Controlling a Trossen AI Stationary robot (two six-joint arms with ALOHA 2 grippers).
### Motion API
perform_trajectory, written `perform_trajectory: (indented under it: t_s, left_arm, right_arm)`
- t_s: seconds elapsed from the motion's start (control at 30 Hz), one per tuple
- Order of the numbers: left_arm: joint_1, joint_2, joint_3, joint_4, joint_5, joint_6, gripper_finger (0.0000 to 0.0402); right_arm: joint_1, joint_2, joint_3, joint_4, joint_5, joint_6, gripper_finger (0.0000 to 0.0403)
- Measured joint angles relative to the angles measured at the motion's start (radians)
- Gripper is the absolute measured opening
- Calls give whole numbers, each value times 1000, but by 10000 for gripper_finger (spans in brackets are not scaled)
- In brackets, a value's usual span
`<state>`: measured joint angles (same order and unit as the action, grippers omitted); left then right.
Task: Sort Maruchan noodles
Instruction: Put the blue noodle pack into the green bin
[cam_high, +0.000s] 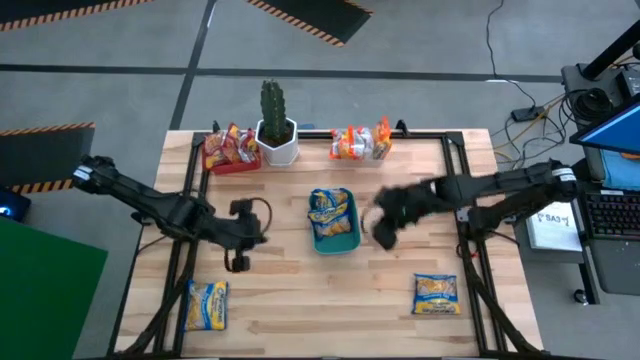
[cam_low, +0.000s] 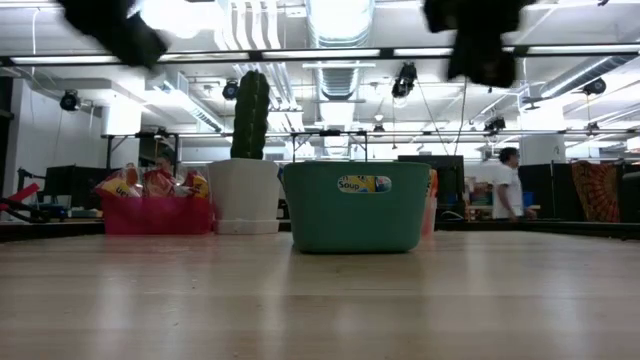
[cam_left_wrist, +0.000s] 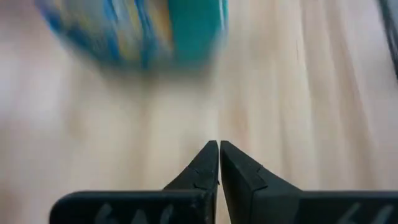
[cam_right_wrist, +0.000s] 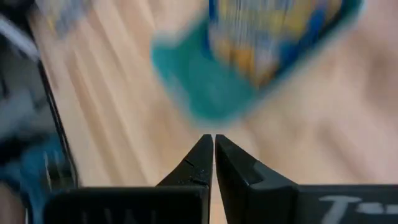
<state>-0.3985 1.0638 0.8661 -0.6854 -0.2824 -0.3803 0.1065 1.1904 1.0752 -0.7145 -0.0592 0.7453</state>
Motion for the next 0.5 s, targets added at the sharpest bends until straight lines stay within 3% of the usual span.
perform_trajectory:
  t_s: [0.1,0.23,0.4,0.5]
  left_arm:
    - [-4,30,4,-186,218,-161,0]
    - [-41,90,-31,-275,465,-306,0]
    - [-145,219,-56,-284,677,-403,0]
    - [-219,318,-56,-282,754,-427,0]
  right_arm:
    - [130,18,0,-141,-9,154,9]
    - [275,60,-2,-308,-28,368,9]
    - [412,121,-5,-352,-31,511,9]
    - [453,156,-5,-338,-10,541,9]
